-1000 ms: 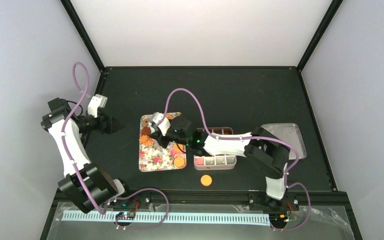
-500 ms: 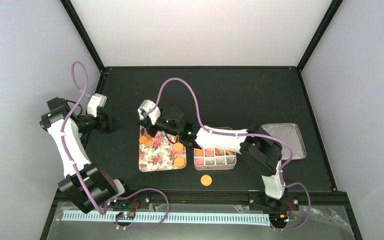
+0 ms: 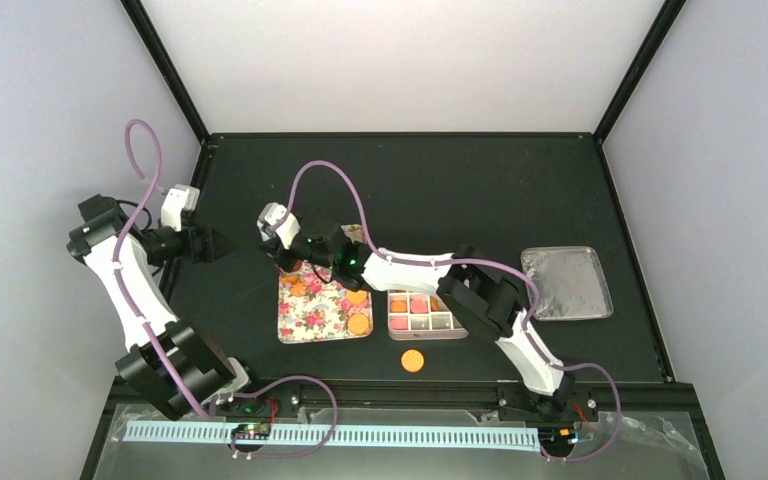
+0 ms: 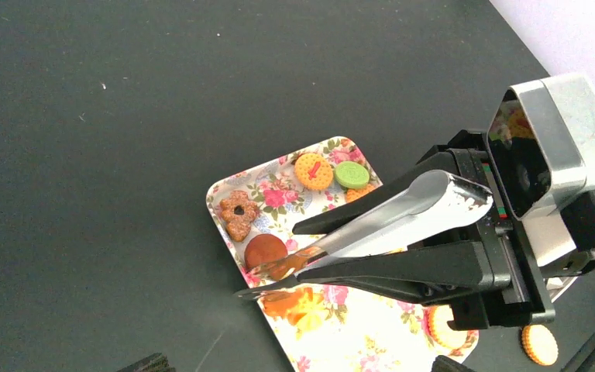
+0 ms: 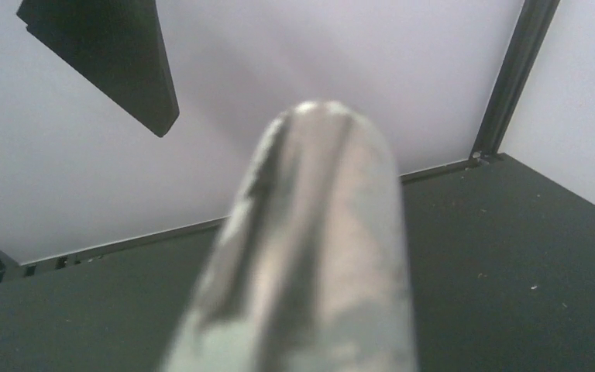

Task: Pack the cookies

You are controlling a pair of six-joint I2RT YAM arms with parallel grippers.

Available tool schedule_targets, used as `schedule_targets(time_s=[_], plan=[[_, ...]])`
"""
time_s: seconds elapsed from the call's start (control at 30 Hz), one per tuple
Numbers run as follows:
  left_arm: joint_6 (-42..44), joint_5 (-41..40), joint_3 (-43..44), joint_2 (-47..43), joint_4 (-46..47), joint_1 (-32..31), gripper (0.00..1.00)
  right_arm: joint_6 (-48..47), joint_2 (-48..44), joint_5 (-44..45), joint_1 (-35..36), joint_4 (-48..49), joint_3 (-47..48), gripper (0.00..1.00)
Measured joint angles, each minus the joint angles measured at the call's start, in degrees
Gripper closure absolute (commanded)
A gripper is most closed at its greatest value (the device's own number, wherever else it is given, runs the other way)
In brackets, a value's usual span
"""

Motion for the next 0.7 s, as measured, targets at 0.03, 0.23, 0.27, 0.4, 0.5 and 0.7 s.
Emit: schedule_targets(time_s=[0.03,0.23,0.27,0.4,0.5,0.7], plan=[[0.15,-0.04,0.0,0.0,-0.13,0.13,0.11,-0.15,0.04,-0.17,0.0,-0.04,0.02,0.74],[0.96,-0.07,0.15,0.46,-0.85,0.52,0.11,-1.01,-1.68,-1.25,0.0,1.31,-3.63,0.73],[1.09,-0.02,0.22,0.81,-0.92,0.55,0.11,-1.03,-2.34,-1.29,0.02,1.66,-4.7,0.74],[1.49,0.04,0.22,1.51,-1.33,0.55,0.12,-1.09,-6.82,-1.86,0.07,2.47,-11.04,0.75],[1.97,0.37,0.22,1.51,-1.75,0.57,0.12,-1.16,-10.78,-2.05,0.02,2.23,-16.46,0.75],[2.47,0.74,0.22,1.51,-1.99,0.83,0.12,-1.16,-17.35,-2.01,0.02,2.34,-24.68,0.75]])
